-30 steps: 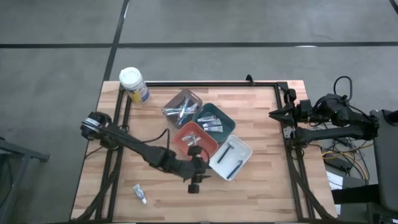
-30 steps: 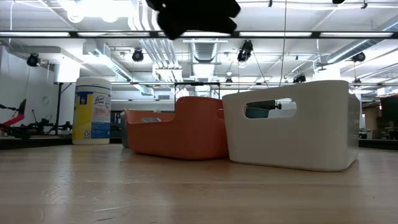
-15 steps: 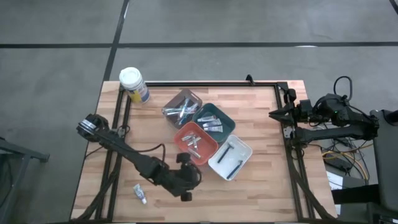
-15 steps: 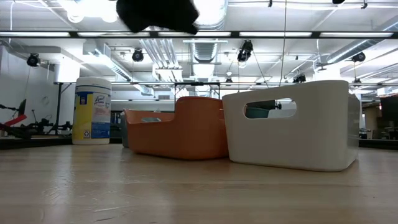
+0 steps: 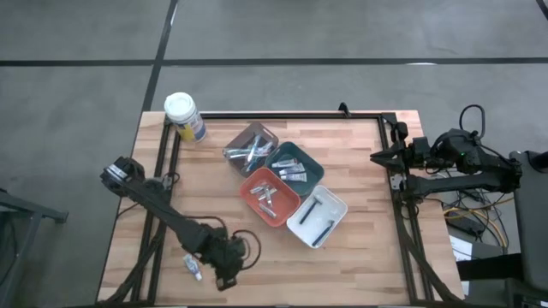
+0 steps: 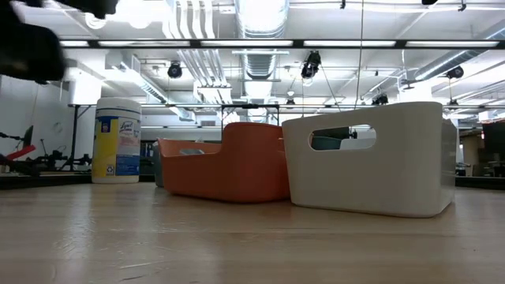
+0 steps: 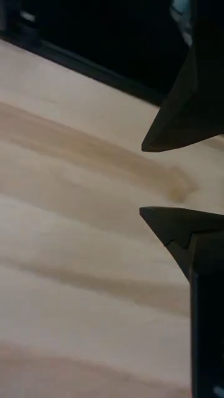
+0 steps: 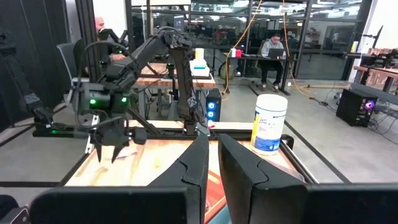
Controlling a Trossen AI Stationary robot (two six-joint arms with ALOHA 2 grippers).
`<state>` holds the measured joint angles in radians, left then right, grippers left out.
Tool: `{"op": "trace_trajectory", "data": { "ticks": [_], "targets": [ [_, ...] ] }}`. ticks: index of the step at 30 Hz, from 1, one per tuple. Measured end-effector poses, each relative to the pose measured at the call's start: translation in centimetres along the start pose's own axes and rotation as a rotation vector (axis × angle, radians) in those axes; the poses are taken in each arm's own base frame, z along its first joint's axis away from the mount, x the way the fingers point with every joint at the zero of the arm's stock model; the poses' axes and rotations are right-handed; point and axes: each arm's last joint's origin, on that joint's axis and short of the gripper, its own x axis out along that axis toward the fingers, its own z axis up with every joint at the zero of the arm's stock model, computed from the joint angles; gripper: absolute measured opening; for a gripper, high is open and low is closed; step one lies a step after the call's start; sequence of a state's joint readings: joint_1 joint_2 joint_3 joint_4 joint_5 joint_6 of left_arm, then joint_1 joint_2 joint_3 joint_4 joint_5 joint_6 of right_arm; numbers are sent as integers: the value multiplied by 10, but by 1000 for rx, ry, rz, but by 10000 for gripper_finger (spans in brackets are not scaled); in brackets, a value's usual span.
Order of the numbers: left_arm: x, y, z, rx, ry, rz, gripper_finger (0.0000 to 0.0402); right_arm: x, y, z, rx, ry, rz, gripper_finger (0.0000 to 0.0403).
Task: Pick & Place Travel size toiletries
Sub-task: Put the white toothpaste into the blue bin
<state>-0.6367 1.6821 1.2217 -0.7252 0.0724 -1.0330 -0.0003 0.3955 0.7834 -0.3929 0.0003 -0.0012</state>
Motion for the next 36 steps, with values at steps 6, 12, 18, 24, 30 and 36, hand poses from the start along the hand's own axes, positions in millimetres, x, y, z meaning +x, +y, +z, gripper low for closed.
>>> {"op": "trace_trajectory", "data": {
  "ticks": [6, 12, 18, 24, 30, 36],
  "targets": [
    [1, -9, -30, 40, 80, 29, 158, 0, 0, 0, -1, 0, 0, 34],
    [1, -11, -58, 260, 163, 104, 158, 0, 0, 0, 0, 0, 0, 34],
    [-1, -2, -78, 341, 248, 221, 158, 0, 0, 0, 1, 0, 0, 34],
    [16, 8, -92, 399, 261, 219, 158, 0, 0, 0, 0, 0, 0, 34],
    [37, 25, -101, 491, 256, 181, 158, 0, 0, 0, -1, 0, 0, 34],
    [48, 40, -106, 585, 282, 193, 155, 0, 0, 0, 0, 0, 0, 34]
  ]
}}
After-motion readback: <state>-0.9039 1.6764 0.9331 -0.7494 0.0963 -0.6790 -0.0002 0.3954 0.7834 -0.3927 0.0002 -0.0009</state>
